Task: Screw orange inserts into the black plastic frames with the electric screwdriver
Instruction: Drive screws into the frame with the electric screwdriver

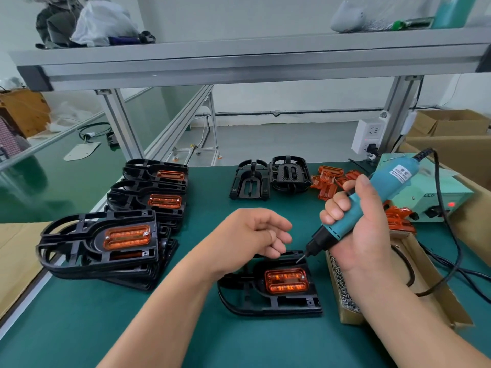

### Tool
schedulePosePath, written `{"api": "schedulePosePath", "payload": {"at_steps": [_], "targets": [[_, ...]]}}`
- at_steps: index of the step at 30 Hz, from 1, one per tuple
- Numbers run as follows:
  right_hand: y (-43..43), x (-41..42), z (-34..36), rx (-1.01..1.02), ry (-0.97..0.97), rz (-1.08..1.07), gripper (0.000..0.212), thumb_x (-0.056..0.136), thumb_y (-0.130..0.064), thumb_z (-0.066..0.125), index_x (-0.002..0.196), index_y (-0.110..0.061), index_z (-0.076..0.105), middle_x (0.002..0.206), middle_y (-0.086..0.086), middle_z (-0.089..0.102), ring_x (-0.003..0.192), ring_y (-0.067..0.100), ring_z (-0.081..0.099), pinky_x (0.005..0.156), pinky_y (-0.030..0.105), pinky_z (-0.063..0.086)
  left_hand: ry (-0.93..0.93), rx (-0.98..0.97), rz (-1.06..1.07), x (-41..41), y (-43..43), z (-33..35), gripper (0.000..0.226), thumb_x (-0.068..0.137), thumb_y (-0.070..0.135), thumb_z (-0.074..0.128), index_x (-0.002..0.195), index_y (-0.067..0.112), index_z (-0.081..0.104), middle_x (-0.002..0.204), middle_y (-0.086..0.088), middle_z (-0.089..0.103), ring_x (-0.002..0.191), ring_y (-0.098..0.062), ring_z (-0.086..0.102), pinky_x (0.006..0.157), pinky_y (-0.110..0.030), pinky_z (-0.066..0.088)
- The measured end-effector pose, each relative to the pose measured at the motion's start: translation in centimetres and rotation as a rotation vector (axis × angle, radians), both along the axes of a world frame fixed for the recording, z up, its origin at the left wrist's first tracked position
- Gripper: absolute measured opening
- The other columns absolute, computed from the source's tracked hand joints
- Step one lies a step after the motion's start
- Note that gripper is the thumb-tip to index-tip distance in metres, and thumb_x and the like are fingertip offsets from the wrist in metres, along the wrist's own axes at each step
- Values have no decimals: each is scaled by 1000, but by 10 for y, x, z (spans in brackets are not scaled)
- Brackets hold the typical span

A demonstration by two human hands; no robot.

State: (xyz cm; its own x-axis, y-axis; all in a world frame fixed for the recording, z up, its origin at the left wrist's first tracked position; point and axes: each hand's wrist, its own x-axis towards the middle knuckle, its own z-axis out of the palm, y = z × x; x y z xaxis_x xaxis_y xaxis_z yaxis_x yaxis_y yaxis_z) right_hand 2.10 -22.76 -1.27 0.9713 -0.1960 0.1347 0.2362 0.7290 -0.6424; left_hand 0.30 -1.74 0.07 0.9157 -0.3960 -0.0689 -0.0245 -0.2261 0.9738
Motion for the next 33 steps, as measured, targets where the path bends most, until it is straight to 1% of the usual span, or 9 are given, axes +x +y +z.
{"api": "schedulePosePath", "payload": {"at_steps": [5, 8, 10, 13, 16, 19, 22, 27, 33], "targets": [[2, -2, 0, -5, 2, 3, 22, 102, -38, 65, 90, -20, 60, 66, -4, 44, 53, 9, 43, 51, 22, 42, 46, -13, 64, 2, 3, 3, 15, 102, 3, 59, 110, 8, 70, 97, -6, 82, 95, -17, 79, 86, -23, 60], [4, -4, 0, -7, 7, 17, 22, 102, -38, 64, 91, -20, 59, 67, -4, 43, 53, 9, 43, 50, 22, 41, 44, -15, 54, 0, 2, 8, 8, 102, 6, 64, 103, 4, 71, 94, -8, 82, 96, -20, 79, 84, -25, 62], [5, -5, 1, -6, 12, 19, 22, 101, -39, 64, 91, -20, 59, 67, -4, 43, 53, 9, 42, 50, 22, 41, 22, 2, 63, -3, -1, 11, 8, 101, 10, 67, 98, 8, 73, 91, -7, 81, 90, -22, 80, 73, -27, 64], [5, -6, 4, -3, 13, 20, 22, 100, -39, 64, 91, -20, 59, 67, -4, 43, 53, 9, 42, 50, 22, 40, -15, 23, 110, -7, -4, 8, 12, 99, 15, 71, 93, 21, 79, 83, 0, 76, 75, -17, 76, 57, -23, 56], [8, -7, 5, 2, 7, 26, 22, 101, -38, 62, 91, -19, 58, 67, -3, 43, 53, 9, 42, 50, 22, 40, -54, 19, 126, -14, -1, -3, 18, 98, 14, 71, 97, 27, 83, 82, 0, 78, 79, -14, 75, 64, -23, 55], [8, -8, 3, -1, -3, 23, 22, 104, -36, 59, 91, -18, 58, 67, -3, 43, 53, 9, 42, 50, 22, 40, -60, -46, 124, -21, 4, -14, 24, 99, 6, 67, 103, 24, 83, 93, -4, 80, 89, -17, 78, 72, -21, 57], [7, -7, 2, -7, -17, 25, 22, 105, -37, 59, 92, -18, 59, 68, -3, 44, 54, 9, 43, 51, 22, 41, -96, -16, 114, -25, 7, -22, 25, 101, 2, 64, 105, 21, 80, 98, -2, 81, 93, -18, 78, 72, -21, 57], [4, -5, 0, -6, -27, 17, 24, 106, -38, 58, 92, -18, 59, 68, -4, 45, 54, 9, 43, 52, 22, 43, -227, 77, 136, -27, 7, -19, 24, 101, 18, 60, 100, 40, 69, 99, 8, 80, 90, -13, 78, 68, -21, 55], [5, -7, 2, 21, -49, 22, 27, 105, -41, 58, 91, -18, 61, 68, -5, 45, 55, 8, 43, 52, 22, 43, -301, 258, 115, -34, 3, -24, 24, 103, 23, 57, 106, 46, 62, 100, 21, 76, 93, 0, 74, 86, -32, 56]]}}
